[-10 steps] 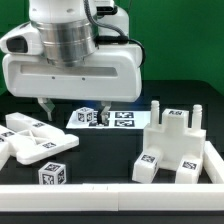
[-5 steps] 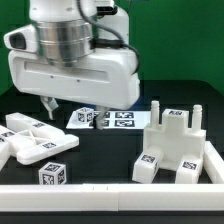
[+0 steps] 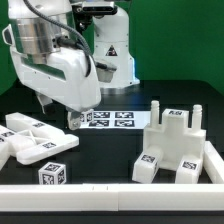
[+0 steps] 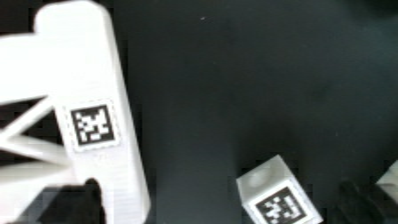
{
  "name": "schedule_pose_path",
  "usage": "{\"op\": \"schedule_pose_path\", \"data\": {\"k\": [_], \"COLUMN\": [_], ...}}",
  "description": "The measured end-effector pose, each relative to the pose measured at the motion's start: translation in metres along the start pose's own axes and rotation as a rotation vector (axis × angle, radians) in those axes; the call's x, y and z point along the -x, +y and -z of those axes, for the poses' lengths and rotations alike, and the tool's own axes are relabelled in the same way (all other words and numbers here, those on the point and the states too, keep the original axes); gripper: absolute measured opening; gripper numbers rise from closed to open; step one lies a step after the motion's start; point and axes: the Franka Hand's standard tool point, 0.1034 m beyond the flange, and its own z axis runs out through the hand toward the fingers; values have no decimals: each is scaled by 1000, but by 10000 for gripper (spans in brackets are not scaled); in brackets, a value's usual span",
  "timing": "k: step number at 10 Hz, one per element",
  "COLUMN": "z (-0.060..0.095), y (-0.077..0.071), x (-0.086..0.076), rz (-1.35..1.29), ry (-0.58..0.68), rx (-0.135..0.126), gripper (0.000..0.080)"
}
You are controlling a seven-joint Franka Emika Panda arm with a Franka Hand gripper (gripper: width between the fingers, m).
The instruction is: Assemble chair
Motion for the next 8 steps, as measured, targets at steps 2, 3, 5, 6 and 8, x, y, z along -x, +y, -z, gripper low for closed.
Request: {"op": "schedule_pose_path", "data": {"k": [2, 3, 5, 6, 8], "z": [-5, -8, -18, -19, -21], "y": [15, 31, 39, 36, 33], "x": [-9, -13, -6, -3, 0], "rz": [-211, -327, -539, -581, -739], "ry": [11, 18, 52, 38, 20], "rx": [-35, -26, -33, -36, -51], "gripper": [649, 649, 649, 649, 649]}}
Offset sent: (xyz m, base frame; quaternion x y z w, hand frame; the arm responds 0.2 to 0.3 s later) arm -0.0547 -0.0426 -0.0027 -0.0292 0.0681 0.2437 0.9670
